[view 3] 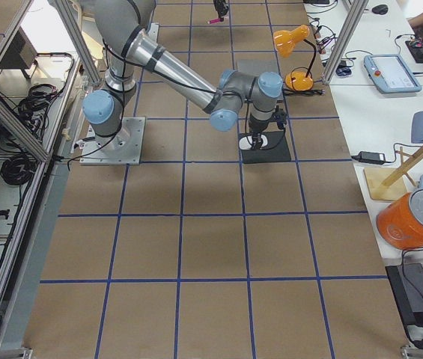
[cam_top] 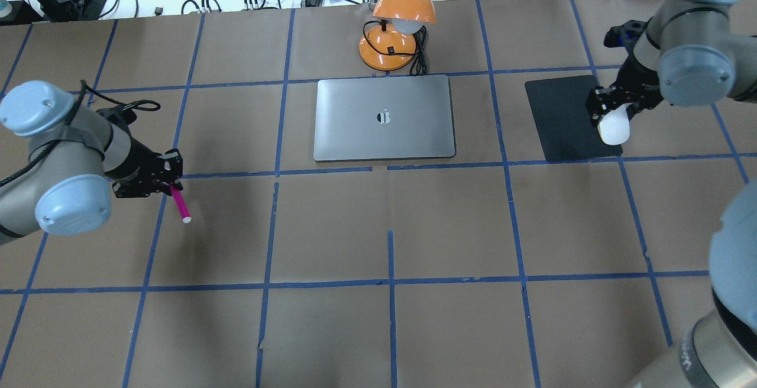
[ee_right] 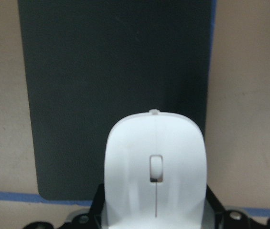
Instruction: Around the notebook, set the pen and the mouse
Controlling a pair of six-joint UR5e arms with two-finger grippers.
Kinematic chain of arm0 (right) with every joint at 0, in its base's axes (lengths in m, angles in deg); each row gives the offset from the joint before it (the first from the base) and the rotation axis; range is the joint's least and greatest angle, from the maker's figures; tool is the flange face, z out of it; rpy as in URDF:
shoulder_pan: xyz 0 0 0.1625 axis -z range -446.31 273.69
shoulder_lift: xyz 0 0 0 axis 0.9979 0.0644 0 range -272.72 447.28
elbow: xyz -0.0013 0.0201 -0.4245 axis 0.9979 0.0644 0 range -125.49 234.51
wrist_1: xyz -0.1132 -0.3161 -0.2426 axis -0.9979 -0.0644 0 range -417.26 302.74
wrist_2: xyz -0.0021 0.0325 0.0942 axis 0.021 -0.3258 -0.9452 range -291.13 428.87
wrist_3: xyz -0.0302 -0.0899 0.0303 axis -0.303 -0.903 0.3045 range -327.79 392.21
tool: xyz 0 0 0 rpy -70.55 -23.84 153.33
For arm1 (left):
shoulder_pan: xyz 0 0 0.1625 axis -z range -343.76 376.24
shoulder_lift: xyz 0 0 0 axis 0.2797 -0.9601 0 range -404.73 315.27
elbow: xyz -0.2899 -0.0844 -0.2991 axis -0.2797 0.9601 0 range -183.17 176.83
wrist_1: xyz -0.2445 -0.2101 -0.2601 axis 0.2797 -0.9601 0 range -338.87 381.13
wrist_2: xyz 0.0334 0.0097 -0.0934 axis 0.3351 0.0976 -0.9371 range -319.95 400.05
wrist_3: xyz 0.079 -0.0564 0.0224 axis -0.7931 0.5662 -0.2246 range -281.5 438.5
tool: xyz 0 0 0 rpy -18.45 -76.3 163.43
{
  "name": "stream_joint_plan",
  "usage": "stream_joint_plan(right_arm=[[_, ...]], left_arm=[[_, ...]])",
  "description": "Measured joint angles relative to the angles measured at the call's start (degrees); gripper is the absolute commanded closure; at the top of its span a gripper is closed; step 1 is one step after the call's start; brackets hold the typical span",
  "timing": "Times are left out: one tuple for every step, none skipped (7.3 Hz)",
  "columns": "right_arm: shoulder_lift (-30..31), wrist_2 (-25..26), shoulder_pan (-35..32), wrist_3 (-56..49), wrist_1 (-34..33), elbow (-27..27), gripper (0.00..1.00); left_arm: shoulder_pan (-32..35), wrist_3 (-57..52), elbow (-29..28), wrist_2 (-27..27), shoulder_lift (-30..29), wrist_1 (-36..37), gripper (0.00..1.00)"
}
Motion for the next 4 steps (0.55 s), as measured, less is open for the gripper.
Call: stream_joint_plan(right_arm=[[-3.31,-0.63,-1.36,0.16,0.10,2.94,0.80],[-5.30,-0.86,-1.91,0.18,0.13,4.50,0.52],[-6.29,-0.94,-2.11,0.14,0.14,4.95,0.38],[-6.96,-0.95,-2.15,0.11,0.16,5.00,0.07]], left_arm=[[7.94,15.81,-0.57,1.18,0.01,0.16,1.00],[15.65,31.23,-1.25,3.12,-0.63,0.29,1.00],[22.68,46.13,-1.68,4.56,-1.63,0.26,1.00],[27.99,57.33,-1.99,5.18,-2.82,0.15,1.00]])
